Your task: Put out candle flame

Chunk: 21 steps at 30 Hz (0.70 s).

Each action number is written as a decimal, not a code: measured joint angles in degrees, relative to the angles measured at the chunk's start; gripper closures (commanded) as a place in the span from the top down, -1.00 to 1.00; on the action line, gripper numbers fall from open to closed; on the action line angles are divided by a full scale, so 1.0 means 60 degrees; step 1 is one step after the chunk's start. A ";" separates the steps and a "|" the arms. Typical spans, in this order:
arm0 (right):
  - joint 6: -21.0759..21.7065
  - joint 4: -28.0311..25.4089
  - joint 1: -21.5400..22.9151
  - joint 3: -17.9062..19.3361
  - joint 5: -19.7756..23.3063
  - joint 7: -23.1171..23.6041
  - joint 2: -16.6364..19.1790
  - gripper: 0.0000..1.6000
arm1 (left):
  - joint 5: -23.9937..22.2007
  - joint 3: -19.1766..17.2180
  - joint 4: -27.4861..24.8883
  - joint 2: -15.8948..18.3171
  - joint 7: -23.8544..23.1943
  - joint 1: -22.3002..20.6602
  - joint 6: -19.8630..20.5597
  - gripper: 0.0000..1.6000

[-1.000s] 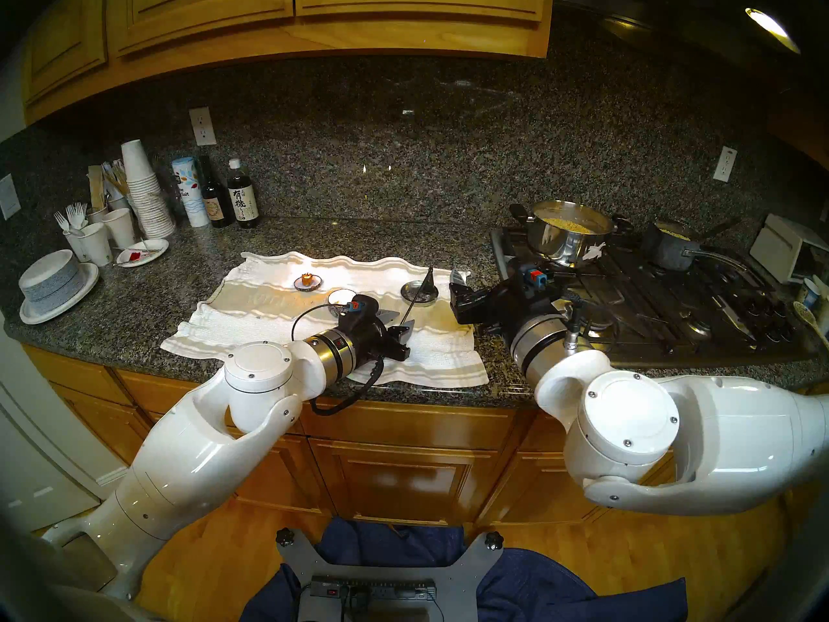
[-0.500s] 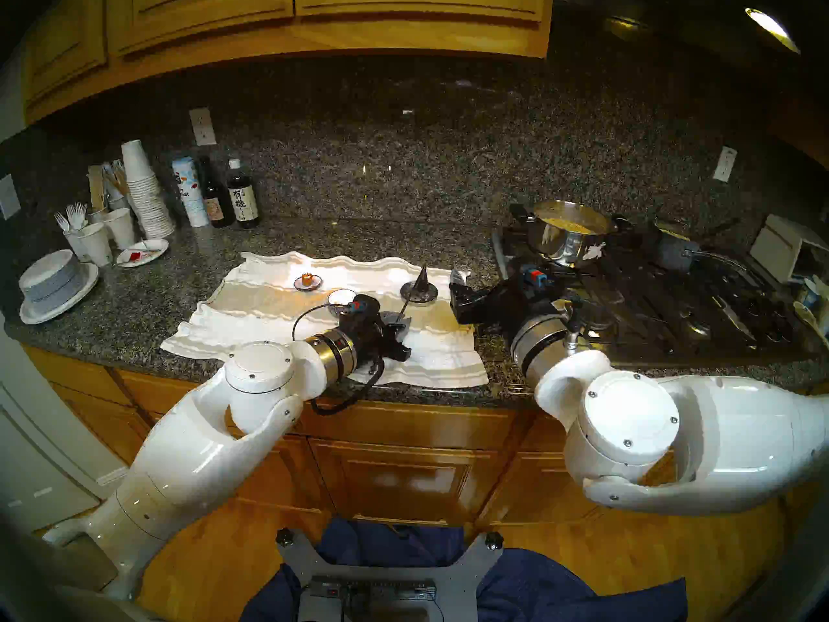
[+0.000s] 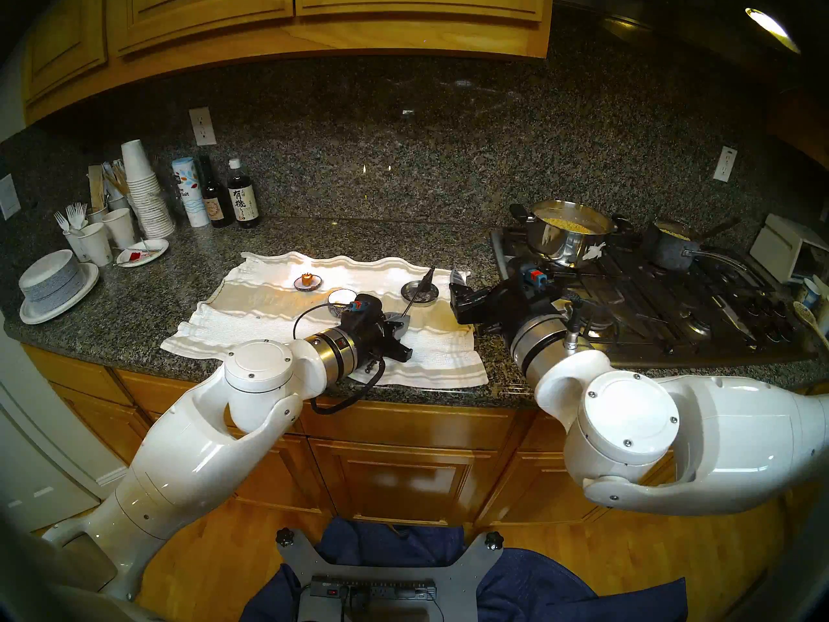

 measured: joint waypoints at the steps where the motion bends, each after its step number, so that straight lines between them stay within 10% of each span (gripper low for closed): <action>1: 0.0000 0.0000 0.0000 0.0000 0.0001 0.0000 0.0000 1.00 | 0.0000 -0.0016 -0.0028 0.0012 -0.0028 -0.0004 0.0038 -1.00; 21: 0.0000 -0.0001 0.0001 -0.0002 0.0004 -0.0002 0.0000 1.00 | -0.0884 -0.0918 -0.0663 0.0365 -0.0660 0.0038 0.0597 -1.00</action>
